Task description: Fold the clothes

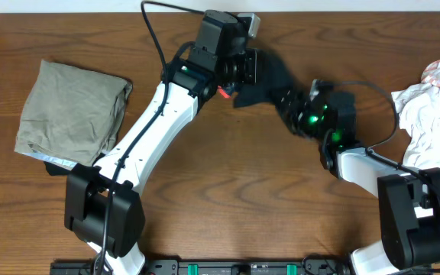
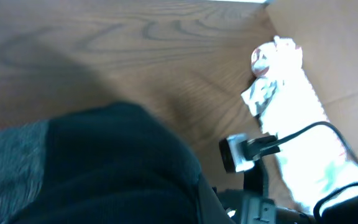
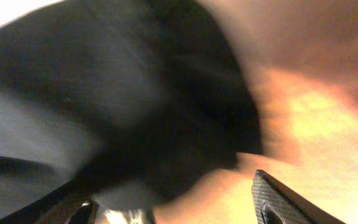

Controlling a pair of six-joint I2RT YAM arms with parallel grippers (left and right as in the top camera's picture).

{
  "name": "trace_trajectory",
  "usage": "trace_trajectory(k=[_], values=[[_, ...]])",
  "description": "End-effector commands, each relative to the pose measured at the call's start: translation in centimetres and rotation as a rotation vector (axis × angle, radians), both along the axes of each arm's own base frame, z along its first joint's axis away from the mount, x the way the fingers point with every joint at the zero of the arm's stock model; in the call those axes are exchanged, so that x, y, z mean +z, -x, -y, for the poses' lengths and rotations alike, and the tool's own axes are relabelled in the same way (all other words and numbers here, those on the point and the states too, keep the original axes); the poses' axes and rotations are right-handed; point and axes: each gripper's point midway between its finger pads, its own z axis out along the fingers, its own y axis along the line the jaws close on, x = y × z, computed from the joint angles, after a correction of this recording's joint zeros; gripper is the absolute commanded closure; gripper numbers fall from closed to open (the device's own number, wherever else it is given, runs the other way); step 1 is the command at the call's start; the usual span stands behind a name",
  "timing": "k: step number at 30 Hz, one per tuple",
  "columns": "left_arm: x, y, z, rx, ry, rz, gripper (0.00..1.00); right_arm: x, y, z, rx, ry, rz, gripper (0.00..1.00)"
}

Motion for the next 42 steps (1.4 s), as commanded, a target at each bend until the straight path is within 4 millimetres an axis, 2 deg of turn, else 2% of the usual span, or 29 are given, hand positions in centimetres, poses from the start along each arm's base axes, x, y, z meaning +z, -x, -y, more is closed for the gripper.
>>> trace_trajectory(k=[1, 4, 8, 11, 14, 21, 25, 28, 32, 35, 39, 42], values=[[1.8, -0.3, -0.2, -0.110, -0.098, 0.206, 0.94, -1.4, 1.4, -0.2, 0.116, 0.081, 0.021, 0.24], [0.6, -0.3, -0.6, -0.157, -0.175, 0.246, 0.94, -2.5, 2.3, -0.1, 0.139, 0.102, -0.024, 0.25], [-2.6, -0.4, -2.8, -0.109, -0.326, 0.183, 0.94, -4.0, 3.7, 0.0, 0.168, 0.130, -0.092, 0.25], [-4.0, -0.3, -3.8, -0.094, -0.392, 0.148, 0.94, -4.9, 4.3, 0.5, 0.179, 0.161, -0.121, 0.25], [-4.1, -0.3, -3.8, -0.094, -0.393, 0.147, 0.94, -5.2, 4.3, 1.2, 0.164, 0.167, -0.138, 0.25], [-2.9, -1.6, -3.7, -0.035, -0.332, 0.166, 0.94, -5.4, 4.2, 3.0, 0.139, 0.151, -0.159, 0.25], [-2.6, -2.0, -4.2, 0.004, -0.272, 0.125, 0.94, -6.0, 4.3, 4.7, 0.122, 0.174, -0.177, 0.25], [-2.8, -2.1, -5.1, 0.007, -0.259, 0.100, 0.94, -6.4, 4.6, 5.8, 0.115, 0.183, -0.189, 0.25], [-3.3, -2.5, -7.0, 0.033, -0.260, 0.064, 0.94, -6.6, 5.0, 6.3, 0.128, 0.190, -0.195, 0.25], [-3.6, -2.8, -8.3, 0.081, -0.249, 0.017, 0.94, -6.9, 5.4, 6.3, 0.139, 0.195, -0.210, 0.25], [-4.3, -2.4, -9.1, 0.119, -0.245, -0.049, 0.94, -7.0, 5.9, 5.9, 0.165, 0.193, -0.218, 0.24], [-5.2, -2.6, -11.0, 0.246, -0.292, -0.106, 0.94, -7.2, 6.3, 5.9, 0.170, 0.195, -0.232, 0.24]])
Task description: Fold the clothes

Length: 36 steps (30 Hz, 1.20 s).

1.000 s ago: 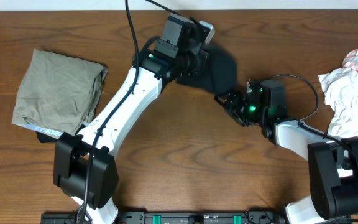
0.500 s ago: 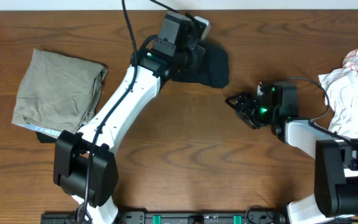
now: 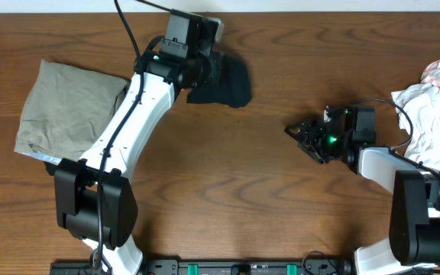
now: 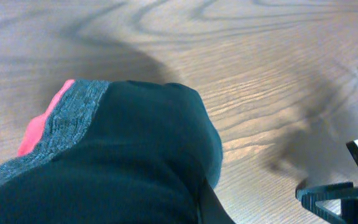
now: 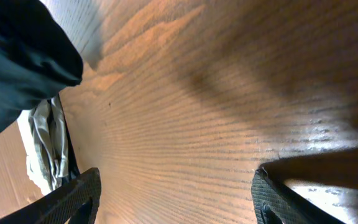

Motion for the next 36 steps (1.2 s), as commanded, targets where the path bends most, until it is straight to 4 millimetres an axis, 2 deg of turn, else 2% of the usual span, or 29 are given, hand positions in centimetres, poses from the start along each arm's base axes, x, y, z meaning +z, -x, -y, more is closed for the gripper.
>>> trace_trajectory(k=[1, 6, 19, 36], values=[[-0.3, -0.6, -1.6, 0.155, -0.031, -0.027, 0.94, -0.2, 0.4, -0.2, 0.031, 0.004, 0.004, 0.25], [-1.1, -0.5, -3.9, 0.302, -0.096, -0.059, 0.94, -0.3, 0.7, -0.2, 0.034, 0.005, -0.012, 0.25], [-0.7, -1.0, -4.4, 0.258, -0.159, 0.000, 0.94, -0.4, 0.9, -0.2, 0.035, 0.006, -0.021, 0.25], [0.8, -1.7, -4.3, 0.254, -0.140, 0.055, 0.94, -0.5, 0.9, -0.2, 0.035, 0.006, -0.022, 0.25]])
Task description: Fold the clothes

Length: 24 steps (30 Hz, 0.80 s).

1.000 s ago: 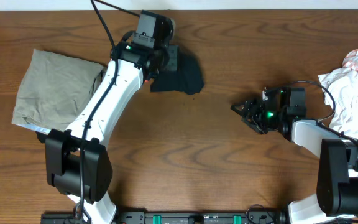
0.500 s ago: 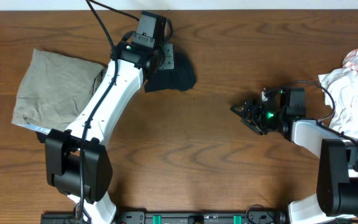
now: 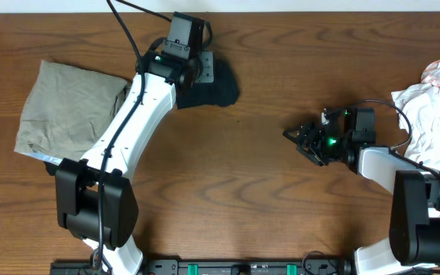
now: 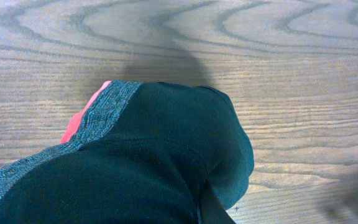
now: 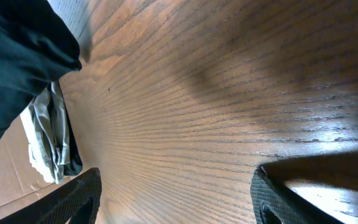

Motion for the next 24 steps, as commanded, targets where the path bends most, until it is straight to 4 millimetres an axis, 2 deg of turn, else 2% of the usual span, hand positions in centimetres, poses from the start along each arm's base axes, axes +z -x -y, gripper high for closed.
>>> trace_trajectory(k=[1, 12, 24], values=[[1.5, -0.4, -0.3, 0.000, -0.008, 0.046, 0.94, -0.4, 0.1, 0.2, 0.004, 0.023, -0.003, 0.25], [1.1, 0.2, -0.5, 0.000, -0.019, 0.017, 0.94, -0.5, 0.4, 0.2, 0.004, 0.023, -0.015, 0.25], [0.8, 0.1, -2.6, 0.040, -0.027, -0.008, 0.94, -0.6, 0.5, 0.2, 0.004, 0.023, -0.024, 0.25]])
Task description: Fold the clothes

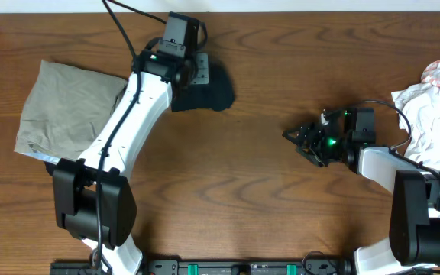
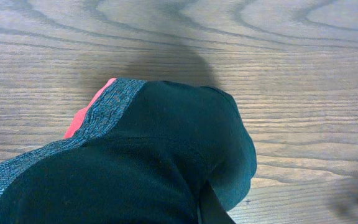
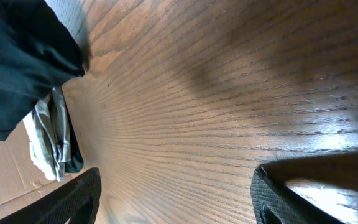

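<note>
A dark teal garment [image 1: 208, 90] with a grey waistband [image 2: 98, 121] and a red edge is bunched at the back of the table. My left gripper [image 1: 192, 75] is shut on it. In the left wrist view the cloth [image 2: 166, 155] fills the lower left, and only one fingertip [image 2: 213, 210] shows under it. My right gripper [image 1: 302, 140] stands open low over bare wood at the right. Its fingers [image 3: 73, 199] are wide apart with nothing between them. From there the dark garment [image 3: 17, 56] shows far off.
A folded olive cloth [image 1: 67, 107] lies at the left, over something dark and something silvery at its front edge. A heap of white clothes [image 1: 434, 107] sits at the right edge. The wooden table [image 1: 228, 198] is bare in front.
My left gripper and the dark garment have shifted slightly to the left. The right gripper has not moved and is still open.
At first the dark garment stretched between both grippers at the back middle of the table. Then the right gripper was open and apart at the right, while the left held the garment further left. It has since moved a little nearer the olive cloth.
</note>
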Controlling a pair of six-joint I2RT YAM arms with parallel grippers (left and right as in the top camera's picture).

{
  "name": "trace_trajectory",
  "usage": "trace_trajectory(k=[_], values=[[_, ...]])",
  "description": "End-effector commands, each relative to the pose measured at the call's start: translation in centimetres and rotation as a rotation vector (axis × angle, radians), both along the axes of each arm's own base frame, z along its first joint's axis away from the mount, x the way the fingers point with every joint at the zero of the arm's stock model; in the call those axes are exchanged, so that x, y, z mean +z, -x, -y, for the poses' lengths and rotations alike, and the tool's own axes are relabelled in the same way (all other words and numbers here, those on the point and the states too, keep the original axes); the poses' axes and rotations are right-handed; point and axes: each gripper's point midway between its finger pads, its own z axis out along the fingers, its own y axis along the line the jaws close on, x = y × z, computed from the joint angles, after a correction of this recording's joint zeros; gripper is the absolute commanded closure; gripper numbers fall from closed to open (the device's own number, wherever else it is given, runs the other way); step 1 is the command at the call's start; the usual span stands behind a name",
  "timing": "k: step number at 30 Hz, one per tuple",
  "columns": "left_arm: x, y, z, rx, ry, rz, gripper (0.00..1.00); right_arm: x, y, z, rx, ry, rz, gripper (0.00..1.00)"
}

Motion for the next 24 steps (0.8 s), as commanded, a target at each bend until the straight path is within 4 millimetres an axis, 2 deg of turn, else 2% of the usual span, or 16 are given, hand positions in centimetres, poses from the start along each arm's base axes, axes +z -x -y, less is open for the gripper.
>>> trace_trajectory(k=[1, 9, 16, 20, 24], values=[[1.5, -0.4, -1.1, 0.014, -0.012, 0.038, 0.94, -0.6, 0.2, 0.3, -0.001, 0.029, -0.010, 0.25], [2.7, 0.7, -2.3, 0.019, -0.034, 0.033, 0.94, -0.6, 0.3, 0.3, -0.001, 0.029, -0.011, 0.25], [4.3, 4.3, -9.3, 0.190, -0.294, -0.019, 0.94, -0.7, 0.4, 0.3, -0.001, 0.028, -0.021, 0.25], [4.4, 5.8, -11.5, 0.228, -0.327, -0.070, 0.94, -0.7, 0.5, 0.3, 0.000, 0.028, -0.021, 0.25], [5.3, 6.5, -14.0, 0.287, -0.314, -0.074, 0.94, -0.7, 0.6, 0.3, 0.000, 0.028, -0.028, 0.25]])
